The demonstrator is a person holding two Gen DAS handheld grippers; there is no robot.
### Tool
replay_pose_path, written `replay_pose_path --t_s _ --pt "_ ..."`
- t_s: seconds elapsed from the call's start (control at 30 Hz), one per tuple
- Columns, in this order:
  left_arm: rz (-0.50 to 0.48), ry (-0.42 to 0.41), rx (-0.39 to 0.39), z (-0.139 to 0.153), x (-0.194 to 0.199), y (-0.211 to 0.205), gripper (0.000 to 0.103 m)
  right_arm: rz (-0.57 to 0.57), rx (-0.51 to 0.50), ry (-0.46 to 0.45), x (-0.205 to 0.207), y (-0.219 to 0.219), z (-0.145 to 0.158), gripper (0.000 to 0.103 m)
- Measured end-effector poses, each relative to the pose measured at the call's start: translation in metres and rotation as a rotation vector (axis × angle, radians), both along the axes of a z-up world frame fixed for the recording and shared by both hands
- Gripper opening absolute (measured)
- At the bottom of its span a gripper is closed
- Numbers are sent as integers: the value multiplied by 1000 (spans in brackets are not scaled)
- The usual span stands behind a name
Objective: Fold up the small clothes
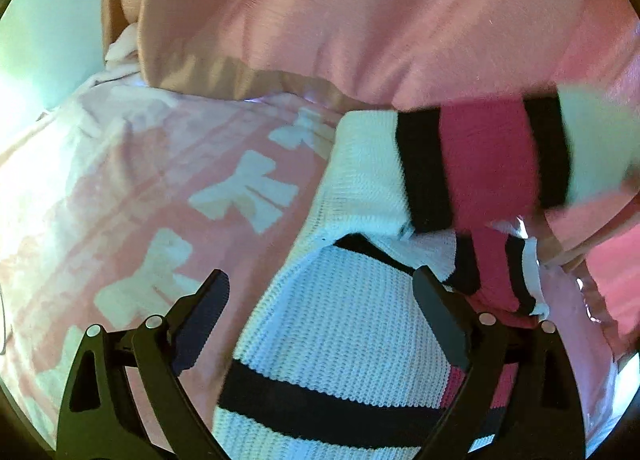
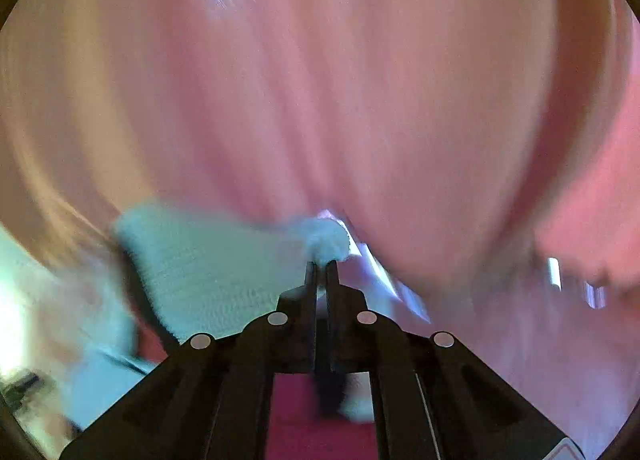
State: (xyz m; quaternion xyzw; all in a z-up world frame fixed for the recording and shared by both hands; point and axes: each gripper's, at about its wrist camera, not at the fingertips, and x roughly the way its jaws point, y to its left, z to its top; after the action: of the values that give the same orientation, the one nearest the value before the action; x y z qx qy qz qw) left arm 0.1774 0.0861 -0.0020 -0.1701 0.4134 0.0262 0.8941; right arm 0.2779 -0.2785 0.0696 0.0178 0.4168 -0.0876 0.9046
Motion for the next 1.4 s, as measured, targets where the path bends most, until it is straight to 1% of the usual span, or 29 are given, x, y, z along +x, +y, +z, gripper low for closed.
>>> replay_pose_path --t_s 0.03,0.07,0.1,0.13,0.17,0.23,0.3,0.33,0.43,0.47,0.5,0.57,0.6,0.63,0.67,0.7,0.73,0.77,0.83,0.9,0.97,1.03,1.07,1.1,1.13,1.17,1.23,1.33,1.4 --pt "-1 5 9 -1 1 -3 91 -28 33 68 0 -17 -29 4" --pt "-5 9 15 -4 3 -7 91 -66 97 133 -2 -36 -64 4" --pt "-10 20 20 -7 6 -12 91 -89 130 172 -6 -49 -87 4" --pt "-15 29 19 -10 9 -16 91 -100 145 188 -9 -55 -101 4" --pt "-20 34 14 -12 11 -18 91 -104 158 188 -12 -57 -107 4" --pt "-37 51 5 -18 18 -25 91 -99 208 170 -13 -60 -103 4" --pt "-53 63 -1 -24 26 -32 91 -81 242 125 -9 -59 -83 4" --pt "-66 65 4 -26 31 -36 91 -70 281 94 -7 -59 -69 4" --pt "-72 64 63 -30 42 -44 91 -60 361 4 -2 -64 -36 4" --pt "-63 59 78 -31 43 -45 91 -68 348 -9 4 -66 -33 4" --pt "-61 53 83 -31 42 -45 91 -81 314 13 8 -67 -41 4" --pt "-71 62 97 -34 44 -46 91 -107 206 150 15 -69 -80 4" --pt "-78 73 103 -36 45 -46 91 -127 154 236 16 -70 -106 5" --pt "-78 84 109 -38 46 -46 91 -131 142 258 14 -71 -119 5" --pt "-74 92 115 -40 48 -45 91 -127 141 226 7 -70 -117 7" --pt "-69 97 116 -41 48 -43 91 -136 136 197 2 -69 -109 7" --pt "-65 102 114 -42 49 -41 91 -148 132 174 -2 -68 -101 10" --pt "-60 105 114 -42 50 -39 91 -146 142 127 -7 -64 -86 14" --pt "-52 104 120 -41 51 -35 91 -137 150 42 -7 -54 -59 17" --pt "-30 107 137 -41 52 -30 91 -79 192 18 3 -35 -44 19" --pt "-13 113 138 -41 53 -27 91 40 271 36 26 2 -37 20" --pt "6 120 125 -42 53 -22 91 141 301 48 41 42 -38 27" --pt "14 123 112 -43 53 -20 91 191 267 56 56 70 -41 32" --pt "17 124 107 -43 52 -18 91 224 218 68 68 91 -47 35" --pt "18 121 107 -42 52 -17 91 240 172 77 77 104 -52 35" --pt "20 117 113 -42 51 -16 91 251 101 97 89 118 -62 35" --pt "21 97 133 -38 50 -15 91 249 18 141 103 132 -82 35" --pt "23 62 180 -32 49 -16 91 276 -37 212 101 134 -108 37" --pt "14 50 215 -30 50 -19 91 302 -53 244 89 132 -116 51"
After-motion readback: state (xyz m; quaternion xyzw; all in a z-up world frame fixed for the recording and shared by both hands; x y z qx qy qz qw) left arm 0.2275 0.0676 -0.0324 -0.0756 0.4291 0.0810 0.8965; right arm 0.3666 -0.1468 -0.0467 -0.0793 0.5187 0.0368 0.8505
